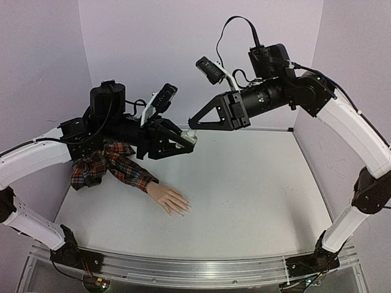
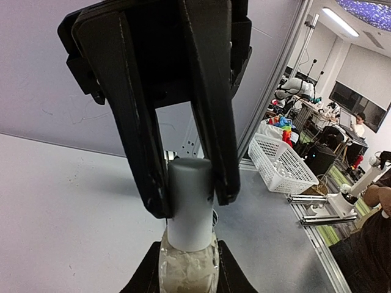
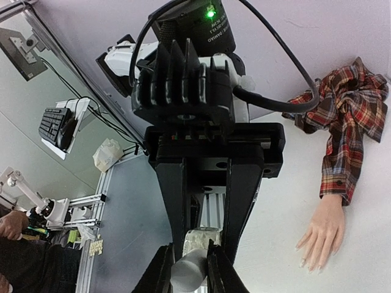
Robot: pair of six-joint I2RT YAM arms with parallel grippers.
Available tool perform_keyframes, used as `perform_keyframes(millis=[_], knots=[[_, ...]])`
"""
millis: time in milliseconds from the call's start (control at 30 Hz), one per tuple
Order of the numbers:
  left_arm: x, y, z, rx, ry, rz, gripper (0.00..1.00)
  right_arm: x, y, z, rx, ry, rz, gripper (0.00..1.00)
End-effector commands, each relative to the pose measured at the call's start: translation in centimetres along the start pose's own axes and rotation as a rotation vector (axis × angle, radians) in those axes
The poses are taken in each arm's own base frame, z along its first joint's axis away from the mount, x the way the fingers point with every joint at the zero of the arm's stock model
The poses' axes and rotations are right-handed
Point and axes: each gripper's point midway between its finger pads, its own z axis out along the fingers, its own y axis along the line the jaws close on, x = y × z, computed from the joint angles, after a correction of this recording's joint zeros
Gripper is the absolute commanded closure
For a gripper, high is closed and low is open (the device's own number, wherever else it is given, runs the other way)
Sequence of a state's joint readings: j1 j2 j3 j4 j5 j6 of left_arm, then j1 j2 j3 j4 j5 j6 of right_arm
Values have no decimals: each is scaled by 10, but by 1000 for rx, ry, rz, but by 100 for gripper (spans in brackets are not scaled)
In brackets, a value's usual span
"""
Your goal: Paint the nails
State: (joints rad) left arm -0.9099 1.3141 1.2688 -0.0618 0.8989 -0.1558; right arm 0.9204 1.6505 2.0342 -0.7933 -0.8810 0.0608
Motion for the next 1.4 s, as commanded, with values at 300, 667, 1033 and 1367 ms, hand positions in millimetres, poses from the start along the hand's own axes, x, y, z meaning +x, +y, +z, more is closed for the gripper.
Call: perform_keyframes(millis=[300, 667, 1033, 1367], knots=[[-28, -5, -2, 4, -39, 52, 100, 2, 4, 1, -20, 11, -18, 80], [-30, 8, -6, -98, -59, 56, 87, 7, -3, -1, 29, 16, -12, 100], [-3, 40, -41, -416, -101, 48, 2, 49, -69, -49, 549, -13, 109, 100], [-5, 76, -115, -875, -275, 30, 2, 176, -171, -149, 1323, -102, 368, 100]])
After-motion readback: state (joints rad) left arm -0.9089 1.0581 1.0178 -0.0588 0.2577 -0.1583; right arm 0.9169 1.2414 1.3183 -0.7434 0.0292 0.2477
